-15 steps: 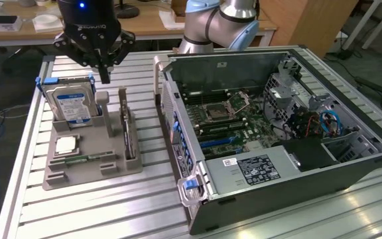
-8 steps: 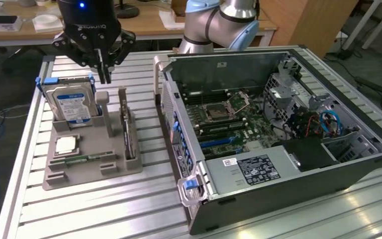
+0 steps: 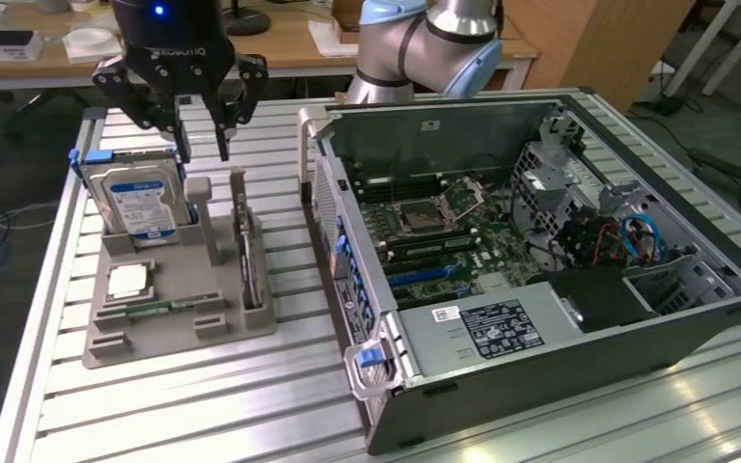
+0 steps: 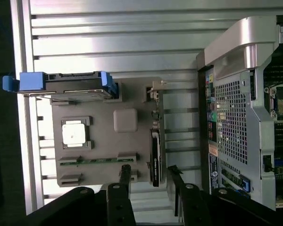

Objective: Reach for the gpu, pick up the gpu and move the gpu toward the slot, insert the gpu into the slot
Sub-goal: 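Pick up the gpu and move the gpu toward the slot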

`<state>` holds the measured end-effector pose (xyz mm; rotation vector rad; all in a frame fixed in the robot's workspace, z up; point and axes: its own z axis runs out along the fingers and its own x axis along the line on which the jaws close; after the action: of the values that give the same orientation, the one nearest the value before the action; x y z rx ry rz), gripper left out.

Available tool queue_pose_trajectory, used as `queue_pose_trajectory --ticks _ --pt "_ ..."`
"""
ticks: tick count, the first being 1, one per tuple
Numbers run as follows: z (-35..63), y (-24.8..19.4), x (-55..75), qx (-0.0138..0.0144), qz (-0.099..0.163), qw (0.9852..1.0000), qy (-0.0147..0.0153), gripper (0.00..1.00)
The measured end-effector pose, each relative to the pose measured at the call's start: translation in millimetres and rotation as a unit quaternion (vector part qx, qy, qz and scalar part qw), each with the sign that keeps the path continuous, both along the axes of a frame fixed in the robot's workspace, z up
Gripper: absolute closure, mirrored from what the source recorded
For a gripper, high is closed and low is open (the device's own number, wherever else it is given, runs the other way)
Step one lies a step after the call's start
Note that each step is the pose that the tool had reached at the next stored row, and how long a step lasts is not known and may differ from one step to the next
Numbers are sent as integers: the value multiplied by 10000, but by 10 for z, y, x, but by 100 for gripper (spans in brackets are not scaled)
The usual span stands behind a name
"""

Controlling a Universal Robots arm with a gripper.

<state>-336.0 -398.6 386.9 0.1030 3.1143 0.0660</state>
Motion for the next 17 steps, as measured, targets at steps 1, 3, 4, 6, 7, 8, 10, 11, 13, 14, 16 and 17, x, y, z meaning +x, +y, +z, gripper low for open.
queue_pose_trajectory --ticks 1,3,4,6,7,8,10,11,13,14,16,17 --pt "-5 1 0 -1 80 10000 1 58" --pt "-27 1 -1 0 254 9997 0 52" --pt "-44 1 0 -1 305 9995 0 52" --pt "-82 0 5 -1 371 9993 1 52" --pt "-100 1 7 -1 393 9992 0 52" --pt "-118 1 9 0 415 9991 0 52" --pt "-154 1 11 -1 445 9990 0 52" --pt "-172 1 11 0 446 9990 0 52" --pt "-209 0 11 -1 447 9990 1 52" --pt "-227 -3 12 0 448 9990 1 52" --pt "-263 -13 12 -1 448 9990 1 52" --pt "-281 -18 13 0 447 9990 0 52"
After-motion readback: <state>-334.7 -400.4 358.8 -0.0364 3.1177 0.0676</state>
